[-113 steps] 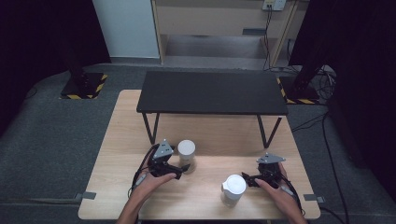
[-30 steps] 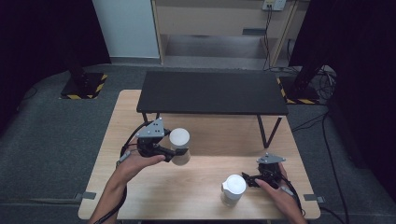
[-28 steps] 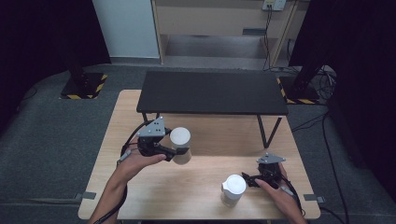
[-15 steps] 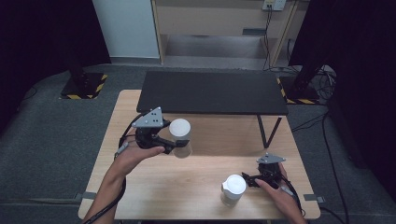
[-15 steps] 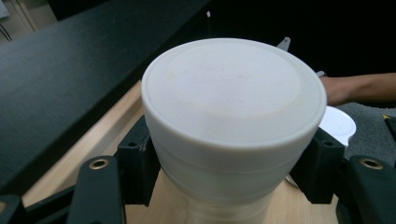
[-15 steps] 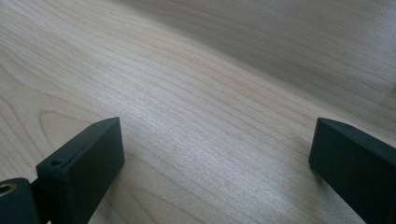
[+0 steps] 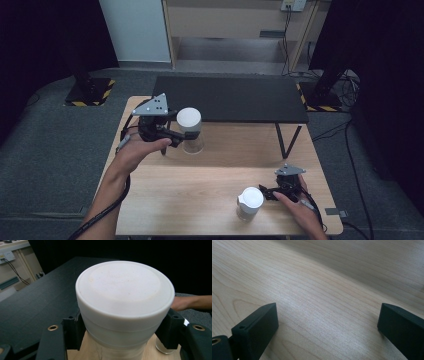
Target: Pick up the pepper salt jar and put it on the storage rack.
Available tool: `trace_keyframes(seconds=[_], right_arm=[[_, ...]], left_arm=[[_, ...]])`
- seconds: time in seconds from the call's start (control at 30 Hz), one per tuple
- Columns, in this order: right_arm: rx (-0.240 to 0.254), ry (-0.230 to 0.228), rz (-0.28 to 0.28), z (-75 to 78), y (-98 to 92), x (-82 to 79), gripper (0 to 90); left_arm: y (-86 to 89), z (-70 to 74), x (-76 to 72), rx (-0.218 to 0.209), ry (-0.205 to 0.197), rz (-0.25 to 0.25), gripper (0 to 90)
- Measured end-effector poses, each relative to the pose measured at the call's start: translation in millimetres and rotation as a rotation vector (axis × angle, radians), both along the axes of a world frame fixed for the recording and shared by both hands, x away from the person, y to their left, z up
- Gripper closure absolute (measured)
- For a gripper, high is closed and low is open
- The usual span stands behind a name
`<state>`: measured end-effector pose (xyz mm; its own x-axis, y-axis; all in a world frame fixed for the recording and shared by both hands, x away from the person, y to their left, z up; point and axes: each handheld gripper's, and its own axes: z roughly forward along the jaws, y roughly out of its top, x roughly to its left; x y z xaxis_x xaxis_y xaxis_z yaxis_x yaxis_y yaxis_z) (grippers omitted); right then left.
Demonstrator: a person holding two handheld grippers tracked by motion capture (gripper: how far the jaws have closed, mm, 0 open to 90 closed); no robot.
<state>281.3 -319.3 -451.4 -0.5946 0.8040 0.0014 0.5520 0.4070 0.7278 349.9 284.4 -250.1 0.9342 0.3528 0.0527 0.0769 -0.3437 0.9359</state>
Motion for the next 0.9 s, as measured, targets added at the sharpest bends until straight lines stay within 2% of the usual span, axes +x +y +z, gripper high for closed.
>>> trace_keyframes(seconds=[0.2,0.4,0.63,0.83,0.9], right_arm=[[0.0,0.0,0.0,0.0,0.0,0.0,4.0],[0.0,0.0,0.0,0.0,0.0,0.0,4.0],[0.001,0.0,-0.001,-0.1,0.0,-0.1,4.0],[0.0,-0.002,-0.001,-0.3,0.1,-0.4,4.1],[0.0,-0.002,-0.002,-0.2,0.2,-0.6,4.2]], left_arm=[[4.6,12.0,6.7,-0.014,-0.004,0.018,33.8],[3.4,26.2,13.5,0.022,-0.019,0.032,33.8],[6.3,36.5,22.2,0.022,-0.022,0.043,33.8],[4.3,37.5,31.8,0.024,-0.007,0.055,33.8],[4.7,35.4,37.4,0.011,0.004,0.055,33.8]])
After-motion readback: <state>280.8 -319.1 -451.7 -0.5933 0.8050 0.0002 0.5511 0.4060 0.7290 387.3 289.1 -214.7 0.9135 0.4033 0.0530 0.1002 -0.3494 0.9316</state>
